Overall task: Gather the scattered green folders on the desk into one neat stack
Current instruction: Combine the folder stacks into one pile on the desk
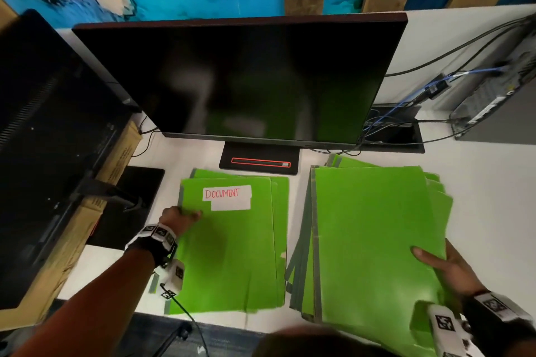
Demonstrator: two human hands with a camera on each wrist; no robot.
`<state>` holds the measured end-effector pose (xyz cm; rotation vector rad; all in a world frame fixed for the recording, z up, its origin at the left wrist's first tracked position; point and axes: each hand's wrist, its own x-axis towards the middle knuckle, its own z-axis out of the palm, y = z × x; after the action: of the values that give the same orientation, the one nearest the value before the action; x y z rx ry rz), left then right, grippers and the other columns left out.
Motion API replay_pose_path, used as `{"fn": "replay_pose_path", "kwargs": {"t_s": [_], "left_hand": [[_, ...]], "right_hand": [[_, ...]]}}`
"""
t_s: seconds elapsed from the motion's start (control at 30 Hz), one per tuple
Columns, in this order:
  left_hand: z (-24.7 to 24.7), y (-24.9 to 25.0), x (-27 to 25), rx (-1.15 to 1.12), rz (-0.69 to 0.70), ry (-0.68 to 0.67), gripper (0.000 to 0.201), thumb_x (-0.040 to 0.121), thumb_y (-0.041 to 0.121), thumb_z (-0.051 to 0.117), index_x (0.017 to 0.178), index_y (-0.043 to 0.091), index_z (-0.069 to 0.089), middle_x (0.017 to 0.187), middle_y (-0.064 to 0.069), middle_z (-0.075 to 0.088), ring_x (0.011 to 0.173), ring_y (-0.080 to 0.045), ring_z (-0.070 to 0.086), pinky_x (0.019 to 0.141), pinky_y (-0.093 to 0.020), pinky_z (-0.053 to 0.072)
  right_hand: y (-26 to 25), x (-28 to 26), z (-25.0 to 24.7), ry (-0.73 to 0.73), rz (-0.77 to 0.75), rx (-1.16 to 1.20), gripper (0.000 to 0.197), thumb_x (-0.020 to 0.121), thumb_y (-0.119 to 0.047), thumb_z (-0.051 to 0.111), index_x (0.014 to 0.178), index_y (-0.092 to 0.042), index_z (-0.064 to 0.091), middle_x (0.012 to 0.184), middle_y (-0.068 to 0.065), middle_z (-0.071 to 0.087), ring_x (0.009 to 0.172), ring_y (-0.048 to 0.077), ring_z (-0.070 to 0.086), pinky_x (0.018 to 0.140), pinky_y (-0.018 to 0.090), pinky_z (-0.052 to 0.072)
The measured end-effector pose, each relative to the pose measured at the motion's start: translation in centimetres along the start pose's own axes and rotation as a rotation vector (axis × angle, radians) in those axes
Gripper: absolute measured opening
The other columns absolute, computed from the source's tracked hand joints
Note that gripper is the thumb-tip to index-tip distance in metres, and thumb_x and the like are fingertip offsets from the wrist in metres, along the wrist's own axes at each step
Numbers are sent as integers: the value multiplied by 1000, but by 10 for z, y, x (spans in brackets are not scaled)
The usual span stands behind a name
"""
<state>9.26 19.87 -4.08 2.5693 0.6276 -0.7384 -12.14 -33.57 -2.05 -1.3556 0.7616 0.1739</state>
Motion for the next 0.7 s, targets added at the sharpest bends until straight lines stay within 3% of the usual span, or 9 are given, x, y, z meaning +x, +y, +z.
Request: {"fn": "replay_pose_path", "kwargs": {"t_s": [0.07, 0.13, 0.23, 0.33, 0.4, 0.47, 0.53, 0.63, 0.7], "left_hand": [[4, 5, -4, -6, -27, 23, 73, 70, 51, 78, 119, 0, 60, 122, -23, 61, 110, -37, 59, 94, -39, 49], [8, 11, -9, -64, -20, 12, 76, 63, 51, 82, 117, 1, 61, 119, -19, 63, 108, -34, 61, 92, -37, 50], [17, 17, -13, -69, -29, -55, 77, 61, 57, 79, 115, 5, 65, 113, -16, 68, 104, -31, 64, 89, -34, 51], [22, 19, -11, -209, -59, -111, 75, 60, 56, 79, 114, 5, 67, 110, -15, 70, 99, -29, 66, 91, -37, 53], [21, 16, -7, -328, -72, -159, 74, 60, 51, 83, 113, 2, 66, 110, -15, 70, 98, -31, 66, 92, -40, 52], [23, 5, 6, -400, -71, -220, 90, 44, 54, 89, 112, 1, 65, 105, -15, 72, 95, -31, 68, 90, -43, 54], [32, -10, 29, -438, -35, -281, 107, 26, 60, 91, 115, 5, 66, 101, -12, 74, 92, -31, 71, 90, -46, 54], [25, 2, 0, -523, 37, -275, 97, 31, 53, 93, 114, 11, 64, 103, -9, 74, 92, -29, 71, 89, -47, 55], [15, 15, -32, -578, 98, -212, 77, 49, 38, 91, 114, 11, 60, 101, -10, 72, 88, -28, 70, 83, -43, 57]], "right_hand": [[-2, 7, 6, -14, 25, 0, 78, 55, -31, 87, 123, -12, 56, 105, 13, 71, 98, 34, 67, 85, 47, 51], [3, 14, 6, 6, 48, 20, 91, 42, -40, 91, 122, -13, 58, 109, 16, 70, 99, 37, 67, 90, 57, 49], [8, 21, 6, 4, 72, 57, 98, 33, -43, 93, 120, -13, 59, 108, 17, 70, 98, 39, 67, 90, 60, 48], [9, 22, 6, -4, 93, 69, 84, 45, -31, 89, 120, -9, 59, 109, 22, 69, 99, 43, 65, 89, 62, 47], [8, 22, 6, 0, 104, 42, 89, 40, -34, 92, 120, -9, 59, 109, 22, 69, 97, 43, 66, 88, 63, 48], [11, 24, 3, 10, 114, 26, 103, 29, -42, 95, 120, -10, 59, 107, 21, 70, 95, 43, 67, 86, 62, 49], [15, 27, 0, 13, 121, 26, 106, 26, -44, 95, 120, -10, 58, 108, 21, 70, 95, 42, 67, 86, 63, 49], [16, 30, -2, 19, 128, 5, 105, 26, -45, 94, 119, -11, 59, 106, 20, 71, 94, 42, 68, 88, 62, 49], [17, 32, -3, 24, 126, -2, 108, 23, -45, 94, 119, -9, 60, 105, 20, 71, 95, 41, 68, 89, 61, 48]]}}
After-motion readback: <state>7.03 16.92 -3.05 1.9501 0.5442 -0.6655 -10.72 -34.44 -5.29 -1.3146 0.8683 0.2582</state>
